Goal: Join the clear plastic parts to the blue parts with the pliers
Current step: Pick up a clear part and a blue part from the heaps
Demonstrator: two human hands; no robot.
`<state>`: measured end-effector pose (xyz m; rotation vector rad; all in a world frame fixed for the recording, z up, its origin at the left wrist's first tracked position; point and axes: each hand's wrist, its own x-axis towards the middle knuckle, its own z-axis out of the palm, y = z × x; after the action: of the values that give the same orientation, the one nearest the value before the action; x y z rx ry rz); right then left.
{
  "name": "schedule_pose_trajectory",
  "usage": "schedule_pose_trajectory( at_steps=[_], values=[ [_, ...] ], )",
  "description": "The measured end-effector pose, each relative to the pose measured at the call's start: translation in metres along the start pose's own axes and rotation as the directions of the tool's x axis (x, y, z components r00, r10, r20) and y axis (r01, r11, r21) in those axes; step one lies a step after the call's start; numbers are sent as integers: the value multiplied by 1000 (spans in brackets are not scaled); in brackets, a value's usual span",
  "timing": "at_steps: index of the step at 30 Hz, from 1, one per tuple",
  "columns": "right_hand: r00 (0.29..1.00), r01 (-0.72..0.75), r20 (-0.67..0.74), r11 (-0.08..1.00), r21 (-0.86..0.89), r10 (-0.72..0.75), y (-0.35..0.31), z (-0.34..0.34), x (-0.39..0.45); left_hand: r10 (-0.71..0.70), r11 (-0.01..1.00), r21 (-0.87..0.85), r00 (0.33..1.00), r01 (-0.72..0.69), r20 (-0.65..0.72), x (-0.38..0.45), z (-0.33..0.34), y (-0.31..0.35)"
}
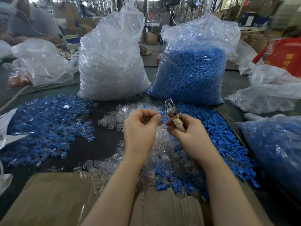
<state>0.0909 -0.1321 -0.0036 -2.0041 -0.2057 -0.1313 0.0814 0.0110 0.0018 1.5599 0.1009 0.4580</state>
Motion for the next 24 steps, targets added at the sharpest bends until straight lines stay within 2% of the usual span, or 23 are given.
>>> schedule_pose_trajectory(
  at_steps=[10, 17, 24],
  values=[
    [991, 6, 134, 998, -59, 2, -1, -7, -4, 68, 996, -64, 996, -64, 60, 2, -5, 5],
    [988, 59, 151, 993, -104, -43, -3, -5, -4, 85, 992, -107, 987, -70, 140, 6, -11, 3],
    [987, 50, 157, 990, -136, -28, -1, -4, -3, 83, 989, -135, 982, -60, 170, 6, -13, 1]
  ],
)
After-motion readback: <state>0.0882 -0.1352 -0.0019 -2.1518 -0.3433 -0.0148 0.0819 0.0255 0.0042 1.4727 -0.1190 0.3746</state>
